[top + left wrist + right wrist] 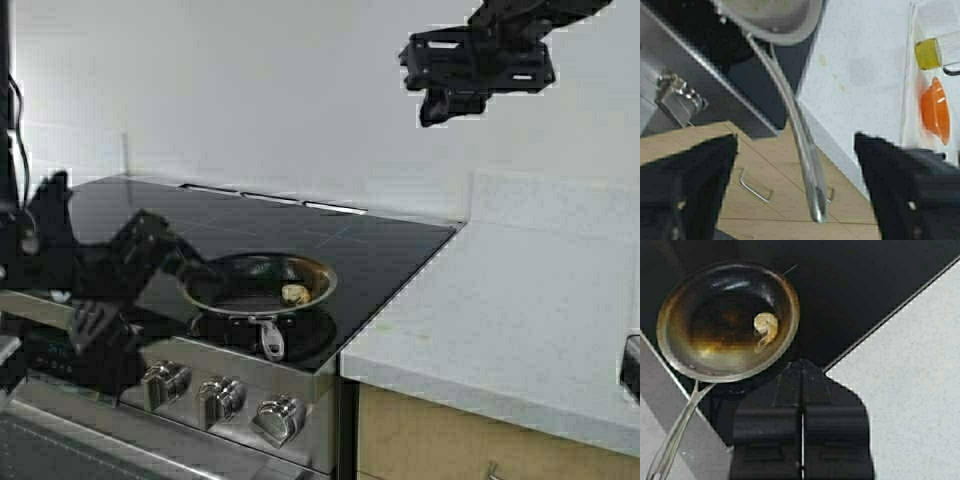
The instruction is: Add oil to the pan and cook the shrimp and serve it
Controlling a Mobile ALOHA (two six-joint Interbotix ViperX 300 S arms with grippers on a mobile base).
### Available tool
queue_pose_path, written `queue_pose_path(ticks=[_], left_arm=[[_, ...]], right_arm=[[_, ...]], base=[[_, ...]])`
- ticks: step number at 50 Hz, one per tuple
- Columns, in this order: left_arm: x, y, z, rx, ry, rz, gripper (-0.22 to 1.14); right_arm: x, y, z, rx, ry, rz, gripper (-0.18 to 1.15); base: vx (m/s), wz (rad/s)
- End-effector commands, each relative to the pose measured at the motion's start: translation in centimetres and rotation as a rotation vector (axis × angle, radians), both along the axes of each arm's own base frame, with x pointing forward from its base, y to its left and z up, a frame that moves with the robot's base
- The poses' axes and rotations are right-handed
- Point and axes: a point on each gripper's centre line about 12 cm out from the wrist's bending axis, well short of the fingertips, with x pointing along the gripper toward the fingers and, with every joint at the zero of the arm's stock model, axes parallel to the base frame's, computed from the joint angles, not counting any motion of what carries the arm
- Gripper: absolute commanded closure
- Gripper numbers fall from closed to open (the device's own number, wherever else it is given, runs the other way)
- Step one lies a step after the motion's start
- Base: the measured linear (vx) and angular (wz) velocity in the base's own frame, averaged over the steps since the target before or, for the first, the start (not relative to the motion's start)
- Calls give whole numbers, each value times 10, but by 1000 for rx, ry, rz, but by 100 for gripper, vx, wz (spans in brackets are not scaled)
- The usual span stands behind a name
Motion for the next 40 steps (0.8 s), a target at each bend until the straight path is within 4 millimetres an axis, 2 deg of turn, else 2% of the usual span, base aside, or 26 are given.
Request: queue_pose_path(ticks=[1, 9, 22, 40], left_arm=[[4, -19, -8, -38, -16, -33, -9], [22, -44, -20, -107, -12, -19, -9], [54, -66, -32, -212, -11, 34, -9], [72, -100, -57, -336, 46, 45, -9]], right_arm=[[4, 3, 13, 20, -33, 2, 91], [4, 3, 13, 16, -28, 4, 91], [4, 3, 13, 16, -28, 4, 91], [4, 4, 14, 13, -33, 7, 91]], base=[[0, 0], [0, 0], [0, 0], [0, 0]])
